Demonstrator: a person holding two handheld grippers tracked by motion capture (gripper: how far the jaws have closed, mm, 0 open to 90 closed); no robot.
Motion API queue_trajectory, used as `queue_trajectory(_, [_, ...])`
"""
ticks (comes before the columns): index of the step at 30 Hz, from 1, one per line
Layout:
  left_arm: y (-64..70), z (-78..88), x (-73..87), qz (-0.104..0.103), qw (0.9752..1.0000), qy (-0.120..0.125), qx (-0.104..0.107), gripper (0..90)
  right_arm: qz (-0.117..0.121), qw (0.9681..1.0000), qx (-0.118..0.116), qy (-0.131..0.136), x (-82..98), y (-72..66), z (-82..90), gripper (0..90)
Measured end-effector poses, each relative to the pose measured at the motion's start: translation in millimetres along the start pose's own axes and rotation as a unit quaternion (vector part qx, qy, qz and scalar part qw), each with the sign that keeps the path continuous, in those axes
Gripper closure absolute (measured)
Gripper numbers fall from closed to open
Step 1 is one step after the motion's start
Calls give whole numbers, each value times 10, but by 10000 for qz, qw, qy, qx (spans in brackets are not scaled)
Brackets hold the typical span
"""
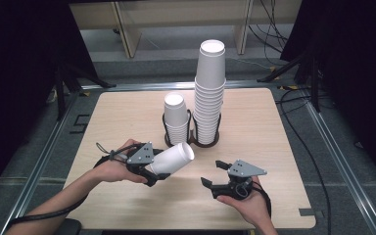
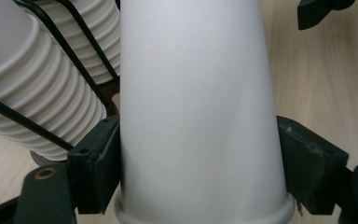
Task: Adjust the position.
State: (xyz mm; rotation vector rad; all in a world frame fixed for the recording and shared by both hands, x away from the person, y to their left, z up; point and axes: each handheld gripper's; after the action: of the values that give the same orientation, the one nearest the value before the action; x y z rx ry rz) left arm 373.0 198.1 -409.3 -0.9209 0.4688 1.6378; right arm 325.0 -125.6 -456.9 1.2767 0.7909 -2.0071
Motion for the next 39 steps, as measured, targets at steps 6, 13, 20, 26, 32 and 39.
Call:
queue_trajectory(6, [-8, 25, -13, -50, 9999, -97, 20, 221, 356, 9992, -128, -110, -9, 7, -15, 196])
queue_trajectory(13, [-23, 3, 5, -138, 9990, -341, 238, 219, 443, 9984, -245, -266, -15, 9, -28, 204])
queue_trajectory(20, [-59, 10, 3, -266, 9981, -521, 214, 220, 506, 9975, -333, -352, -45, 4, -37, 204])
queue_trajectory(26, [-79, 48, -56, -426, 9951, -795, 397, 219, 601, 9963, -411, -463, -77, 16, -53, 207])
queue_trajectory(32, [-64, 36, -76, -465, 9938, -910, 442, 218, 647, 9950, -523, -550, -96, 14, -75, 208])
queue_trajectory(39, [-47, 45, -96, -687, 9907, -1034, 560, 215, 654, 9937, -616, -665, -108, 8, -108, 208])
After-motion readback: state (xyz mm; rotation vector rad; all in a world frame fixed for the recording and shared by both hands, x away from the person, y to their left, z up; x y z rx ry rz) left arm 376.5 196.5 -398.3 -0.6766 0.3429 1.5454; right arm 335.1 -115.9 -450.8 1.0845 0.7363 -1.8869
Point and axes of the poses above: each handheld gripper's, and its own axes: z roughly backward along the jaws, x roughly out of its underside, y roughly to its right, and after that the axes turned 1 degree about -z, right-handed
